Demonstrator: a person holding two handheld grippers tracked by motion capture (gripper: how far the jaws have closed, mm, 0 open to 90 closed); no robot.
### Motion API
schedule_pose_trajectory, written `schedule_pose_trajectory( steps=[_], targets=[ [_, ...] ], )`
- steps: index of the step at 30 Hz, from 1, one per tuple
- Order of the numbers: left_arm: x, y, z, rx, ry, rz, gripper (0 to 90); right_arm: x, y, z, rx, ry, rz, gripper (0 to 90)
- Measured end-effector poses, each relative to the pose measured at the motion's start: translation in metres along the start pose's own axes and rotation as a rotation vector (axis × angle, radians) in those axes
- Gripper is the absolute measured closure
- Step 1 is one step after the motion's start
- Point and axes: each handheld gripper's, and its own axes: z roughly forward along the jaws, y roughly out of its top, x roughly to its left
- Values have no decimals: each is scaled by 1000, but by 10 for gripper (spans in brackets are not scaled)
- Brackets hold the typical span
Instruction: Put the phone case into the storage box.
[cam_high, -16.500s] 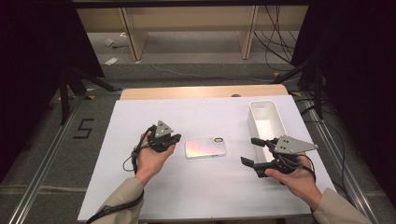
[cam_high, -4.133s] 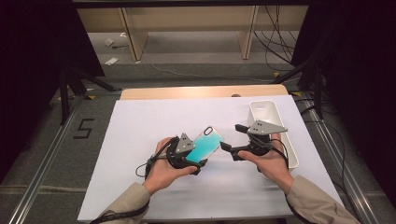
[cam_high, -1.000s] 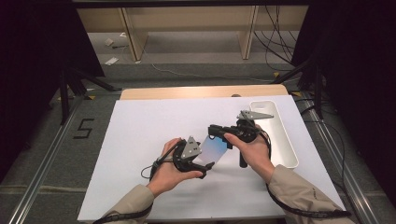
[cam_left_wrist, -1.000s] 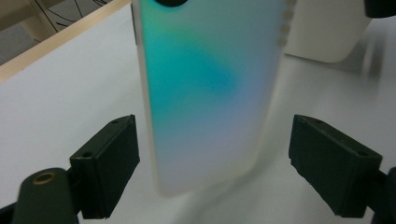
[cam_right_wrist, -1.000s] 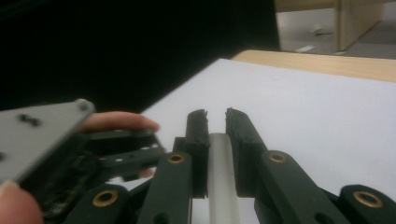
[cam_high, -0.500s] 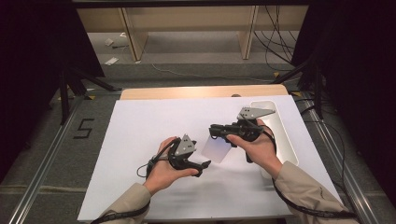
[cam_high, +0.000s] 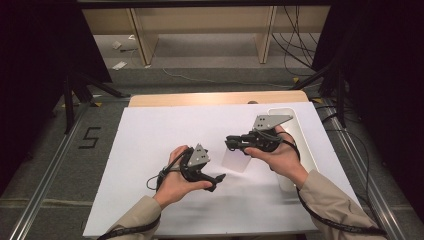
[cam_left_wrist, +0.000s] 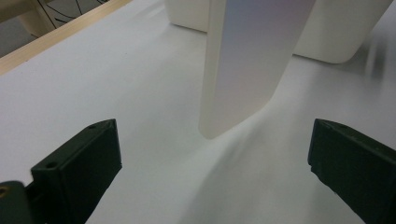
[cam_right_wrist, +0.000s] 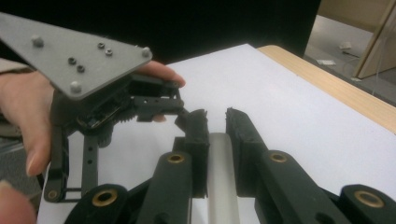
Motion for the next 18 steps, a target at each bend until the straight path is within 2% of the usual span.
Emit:
schedule_pose_trajectory(
  steps=[4,5,18],
  targets=[
    [0,0,0,-2,-4,1,20,2,0,1,23,18,-25,801],
    [0,0,0,-4,-6,1,21,2,0,2,32,20,-43,801],
    [-1,0,1,-5,-11,5,43,6,3,2,64,80,-93,801]
  ],
)
